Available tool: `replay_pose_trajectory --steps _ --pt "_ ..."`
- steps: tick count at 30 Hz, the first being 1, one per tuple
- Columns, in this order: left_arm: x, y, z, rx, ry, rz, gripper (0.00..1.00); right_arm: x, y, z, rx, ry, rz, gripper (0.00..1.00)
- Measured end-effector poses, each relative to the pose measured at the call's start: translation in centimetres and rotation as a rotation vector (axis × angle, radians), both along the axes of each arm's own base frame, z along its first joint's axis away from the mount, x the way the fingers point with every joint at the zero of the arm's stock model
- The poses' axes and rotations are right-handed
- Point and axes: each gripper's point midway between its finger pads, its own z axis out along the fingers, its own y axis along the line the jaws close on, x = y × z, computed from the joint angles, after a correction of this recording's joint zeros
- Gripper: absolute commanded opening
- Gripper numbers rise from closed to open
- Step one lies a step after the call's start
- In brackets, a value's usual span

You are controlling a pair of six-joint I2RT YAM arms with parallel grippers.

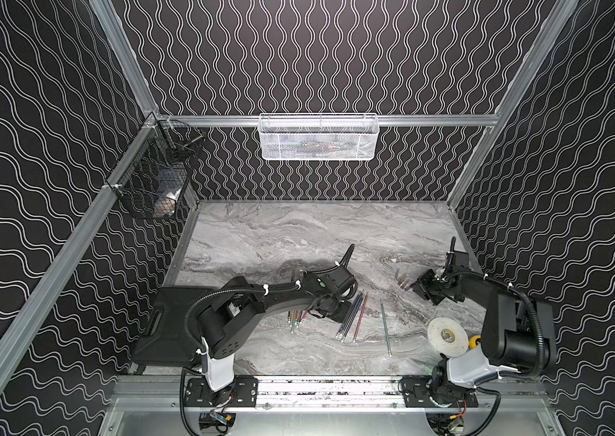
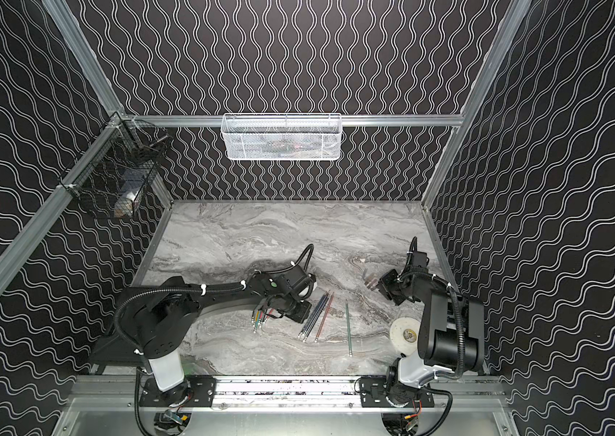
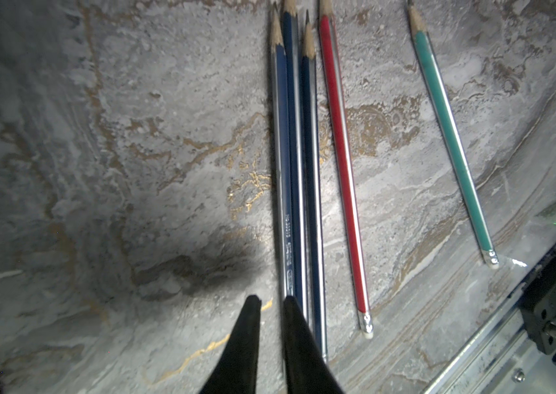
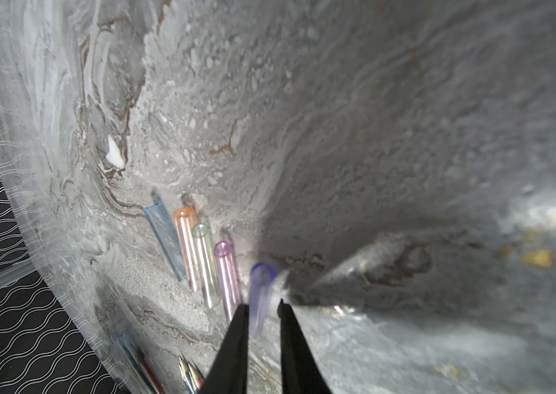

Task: Remove the protective cover of the pencils
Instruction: Place the protective sleeve at the center of the board.

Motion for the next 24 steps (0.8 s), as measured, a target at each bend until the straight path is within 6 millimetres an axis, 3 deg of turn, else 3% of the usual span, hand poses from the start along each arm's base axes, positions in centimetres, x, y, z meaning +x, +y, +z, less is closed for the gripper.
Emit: replay_pose_trajectory --steps 8,17,24 --pt "0.9 0.6 1.3 0.010 -0.036 0.003 0.19 0.1 0.1 0.0 0.004 -0.003 0.002 0.23" --pt "3.7 4.6 2.5 0.047 -0.071 0.094 0.20 0.4 0.3 0.5 0.020 -0.025 0.011 0.27" --pt "4.9 8.0 1.5 0.112 -0.065 0.149 0.24 0.7 0.4 4.5 -0.011 -0.134 0.028 0.30"
